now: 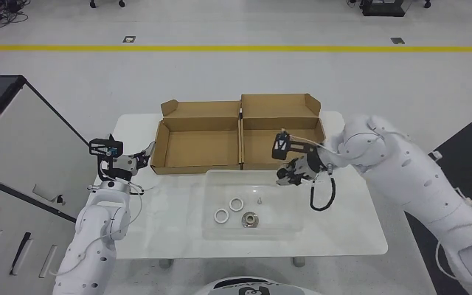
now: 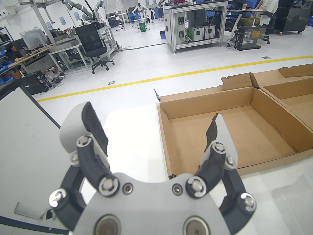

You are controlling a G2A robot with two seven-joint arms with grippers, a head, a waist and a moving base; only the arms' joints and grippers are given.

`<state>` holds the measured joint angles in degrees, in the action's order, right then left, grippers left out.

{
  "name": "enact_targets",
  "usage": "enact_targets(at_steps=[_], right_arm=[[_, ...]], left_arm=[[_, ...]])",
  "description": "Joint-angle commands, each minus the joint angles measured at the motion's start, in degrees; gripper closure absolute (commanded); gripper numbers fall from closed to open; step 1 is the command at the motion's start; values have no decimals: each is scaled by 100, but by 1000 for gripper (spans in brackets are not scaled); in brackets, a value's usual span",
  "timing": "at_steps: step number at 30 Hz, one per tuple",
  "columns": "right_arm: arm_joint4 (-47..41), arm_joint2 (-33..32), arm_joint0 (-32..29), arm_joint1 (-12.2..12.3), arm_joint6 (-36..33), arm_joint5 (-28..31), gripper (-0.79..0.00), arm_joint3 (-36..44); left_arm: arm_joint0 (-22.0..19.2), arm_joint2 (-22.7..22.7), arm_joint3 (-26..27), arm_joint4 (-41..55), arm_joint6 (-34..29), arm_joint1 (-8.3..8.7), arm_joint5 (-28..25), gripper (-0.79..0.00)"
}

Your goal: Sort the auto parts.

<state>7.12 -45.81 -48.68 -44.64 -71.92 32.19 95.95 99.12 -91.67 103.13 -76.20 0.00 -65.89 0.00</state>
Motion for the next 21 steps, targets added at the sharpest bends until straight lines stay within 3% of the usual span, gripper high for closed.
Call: enact_targets(at_steps=[1, 6, 11, 17, 21], right_arm=[[-412, -319, -279, 110, 434, 451, 0, -46], [-1127, -623, -658, 310, 1497, 1515, 0, 29], [-1528, -521, -672, 493, 2563, 2581, 0, 46], [-2506, -552, -521, 584, 2563, 2581, 0, 415], [-2500, -520, -464, 593, 2563, 2581, 0, 563]], left_arm=[[0, 0, 0, 0, 0, 0, 0, -785], [0, 0, 0, 0, 0, 0, 0, -785], [0, 0, 0, 0, 0, 0, 0, -785], [0, 0, 0, 0, 0, 0, 0, -785], [0, 0, 0, 0, 0, 0, 0, -785]])
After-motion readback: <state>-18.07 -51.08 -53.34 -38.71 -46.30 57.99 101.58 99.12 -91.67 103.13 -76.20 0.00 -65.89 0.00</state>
